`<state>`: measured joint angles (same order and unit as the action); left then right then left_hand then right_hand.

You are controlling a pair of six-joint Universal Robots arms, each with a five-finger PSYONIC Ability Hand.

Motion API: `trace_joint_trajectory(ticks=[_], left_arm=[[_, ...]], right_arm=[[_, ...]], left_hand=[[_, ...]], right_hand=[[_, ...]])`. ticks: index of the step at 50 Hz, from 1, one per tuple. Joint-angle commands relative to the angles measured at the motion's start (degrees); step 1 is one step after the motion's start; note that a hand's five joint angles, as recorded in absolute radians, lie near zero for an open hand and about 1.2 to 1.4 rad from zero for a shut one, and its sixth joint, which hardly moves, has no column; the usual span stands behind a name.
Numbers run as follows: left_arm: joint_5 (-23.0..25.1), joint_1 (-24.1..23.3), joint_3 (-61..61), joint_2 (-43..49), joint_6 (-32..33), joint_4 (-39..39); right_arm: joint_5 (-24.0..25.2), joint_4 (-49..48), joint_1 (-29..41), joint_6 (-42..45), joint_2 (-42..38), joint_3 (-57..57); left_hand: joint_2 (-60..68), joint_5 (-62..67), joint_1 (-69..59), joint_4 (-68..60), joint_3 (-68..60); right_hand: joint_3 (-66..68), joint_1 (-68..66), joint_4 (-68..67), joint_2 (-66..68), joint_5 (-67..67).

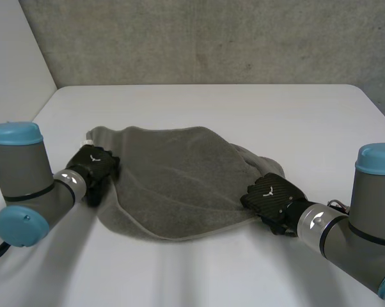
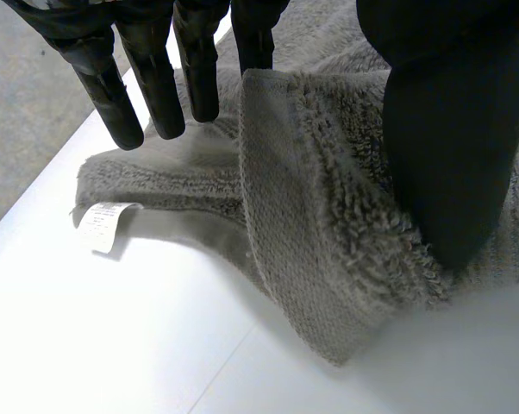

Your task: Fold the laundry

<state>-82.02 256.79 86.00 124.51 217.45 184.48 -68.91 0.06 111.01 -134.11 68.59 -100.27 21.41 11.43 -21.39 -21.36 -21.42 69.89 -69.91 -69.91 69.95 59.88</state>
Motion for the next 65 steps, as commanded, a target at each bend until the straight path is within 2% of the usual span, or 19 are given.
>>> trace_joint_trajectory(ticks=[1,13,14,15,16,17,19,26,37,40,41,43,44,45,49,57,59,61,65], left_arm=[[0.3,0.9,2.5,-3.0,-0.4,0.5],[0.5,2.7,7.8,-6.9,-0.6,1.3],[0.5,2.8,8.2,-7.1,-0.6,1.3],[0.5,2.8,8.2,-7.1,-0.6,1.3],[0.7,3.1,8.7,-7.3,-0.7,1.3],[0.7,3.1,8.7,-7.3,-0.7,1.3],[1.1,3.6,9.8,-7.7,-0.7,1.3],[1.2,4.2,11.3,-9.2,-1.0,2.5],[1.9,4.5,14.9,-14.9,-5.5,10.0],[2.7,4.9,15.6,-16.5,-8.1,11.2],[2.7,5.3,15.8,-16.9,-9.3,11.4],[2.7,6.1,16.0,-17.6,-10.9,11.6],[2.7,6.1,16.0,-17.6,-10.9,11.6],[2.7,7.0,16.2,-18.6,-12.5,11.6],[2.9,8.6,16.7,-20.9,-16.8,11.7],[3.2,10.0,17.3,-22.0,-19.3,12.0],[3.2,10.0,17.4,-22.0,-19.3,12.0],[3.1,10.0,17.4,-22.0,-19.3,12.1],[3.1,10.0,17.7,-22.0,-19.4,12.0]], right_arm=[[0.0,-0.1,0.0,0.1,-0.1,0.0],[-0.1,-0.1,-0.1,0.2,-0.2,0.1],[-0.1,-0.1,-0.1,0.2,-0.3,0.1],[-0.1,-0.1,-0.1,0.1,-0.2,0.2],[-0.1,-0.1,-0.1,0.1,-0.2,0.2],[-0.2,-0.1,-0.1,0.0,-0.2,0.2],[-0.3,-0.1,-0.1,-0.1,-0.3,0.3],[-1.1,-0.5,-0.8,-0.5,-0.2,0.4],[-1.9,-0.5,-0.9,-2.5,-0.2,1.0],[-4.3,-0.4,-1.9,-4.5,-0.1,1.5],[-4.3,-0.4,-1.9,-4.5,-0.1,1.5],[-5.5,-0.4,-2.7,-8.3,-0.1,1.8],[-5.5,-0.4,-2.7,-8.3,-0.1,1.8],[-5.8,-0.3,-3.1,-10.4,-0.2,2.0],[-6.0,-0.1,-4.2,-14.2,-0.4,2.0],[-5.8,0.2,-9.3,-17.9,0.5,-0.5],[-5.1,0.1,-10.7,-19.3,0.9,-1.9],[-4.8,0.1,-11.2,-20.2,1.0,-2.6],[-4.2,0.2,-11.7,-22.1,1.1,-3.6]], left_hand=[[3.3,3.3,-3.3,-3.3,-3.3],[6.1,6.1,-6.1,-6.2,-6.1],[12.3,12.3,-12.3,-12.3,-12.3],[12.4,12.3,-12.4,-12.4,-12.3],[20.7,20.7,-20.7,-20.7,-20.7],[20.8,20.7,-20.8,-20.8,-20.7],[39.7,39.7,-39.7,-39.7,-39.7],[58.6,58.5,-58.6,-58.6,-58.5],[58.6,58.6,-58.6,-58.6,-58.6],[58.6,58.6,-58.6,-58.6,-58.6],[58.6,58.6,-58.6,-58.6,-58.6],[58.6,58.6,-58.6,-58.6,-58.6],[58.6,58.6,-58.6,-58.6,-58.6],[58.6,58.6,-58.6,-58.6,-58.6],[58.6,58.6,-58.6,-58.6,-58.6],[58.6,58.6,-58.6,-58.6,-58.6],[58.6,58.6,-58.6,-58.6,-58.6],[58.6,58.6,-58.6,-58.6,-58.6],[58.6,58.6,-58.6,-58.6,-58.6]], right_hand=[[-0.9,0.9,1.0,-1.0,-0.9],[-1.8,1.8,1.8,-1.8,-1.8],[-1.8,1.8,1.8,-1.8,-1.8],[-1.9,2.0,2.0,-2.0,-1.9],[-1.9,2.0,2.0,-2.0,-1.9],[-2.1,2.1,2.1,-2.2,-2.1],[-2.3,2.3,2.3,-2.3,-2.3],[-4.8,4.8,4.8,-4.9,-4.8],[-11.7,11.7,11.7,-11.8,-11.7],[-29.1,29.1,29.1,-29.2,-29.1],[-29.2,29.2,29.2,-29.3,-29.2],[-50.1,50.1,50.1,-50.2,-50.1],[-50.2,50.2,50.2,-50.3,-50.2],[-58.9,58.9,58.9,-58.9,-58.9],[-59.9,59.9,59.9,-60.0,-59.9],[-59.9,59.9,59.9,-60.0,-59.9],[-47.8,47.8,47.8,-47.8,-47.8],[-42.9,42.9,42.9,-42.9,-42.9],[-40.8,40.8,40.8,-40.9,-40.8]])
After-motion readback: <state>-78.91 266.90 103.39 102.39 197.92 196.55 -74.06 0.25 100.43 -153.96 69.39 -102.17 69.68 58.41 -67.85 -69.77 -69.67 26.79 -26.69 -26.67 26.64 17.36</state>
